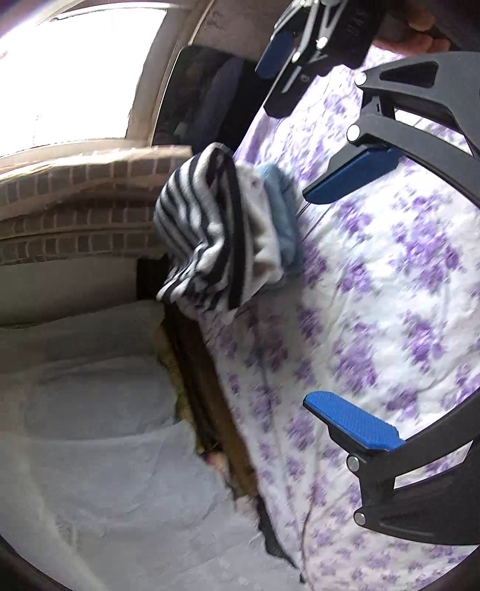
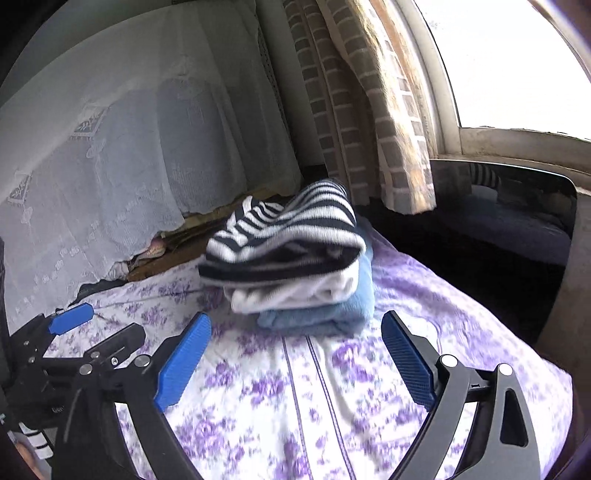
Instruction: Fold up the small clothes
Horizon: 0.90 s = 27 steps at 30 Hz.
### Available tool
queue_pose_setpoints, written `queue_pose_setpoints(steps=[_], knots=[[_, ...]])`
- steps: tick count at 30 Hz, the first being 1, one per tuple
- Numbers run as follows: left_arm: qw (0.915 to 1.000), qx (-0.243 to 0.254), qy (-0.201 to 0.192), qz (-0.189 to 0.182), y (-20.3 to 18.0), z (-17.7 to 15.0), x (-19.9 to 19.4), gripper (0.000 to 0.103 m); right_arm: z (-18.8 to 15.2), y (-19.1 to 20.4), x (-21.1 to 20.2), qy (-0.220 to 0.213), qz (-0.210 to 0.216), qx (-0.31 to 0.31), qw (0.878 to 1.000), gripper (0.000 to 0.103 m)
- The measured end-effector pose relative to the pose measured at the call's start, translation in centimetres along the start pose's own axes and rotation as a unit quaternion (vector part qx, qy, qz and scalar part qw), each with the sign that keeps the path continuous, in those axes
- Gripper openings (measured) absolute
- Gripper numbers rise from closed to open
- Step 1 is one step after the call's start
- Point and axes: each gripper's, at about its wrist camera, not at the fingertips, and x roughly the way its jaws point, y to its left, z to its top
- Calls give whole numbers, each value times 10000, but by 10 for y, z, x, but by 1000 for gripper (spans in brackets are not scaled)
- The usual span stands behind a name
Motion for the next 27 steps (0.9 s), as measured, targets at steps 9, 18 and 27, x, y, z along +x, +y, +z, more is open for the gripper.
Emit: queue_pose_setpoints(steps=[9, 18, 27], knots=[[9994, -301, 149, -111, 3, -5, -3, 99, 0, 2, -17, -125, 19, -20, 9999, 94], [9998, -131, 65, 116, -4, -10, -11, 99, -6, 2, -22, -88, 103, 24, 9999, 94], [9998, -53, -30, 166, -8, -10, -19, 99, -6, 2, -26, -95, 68, -6, 9999, 94]])
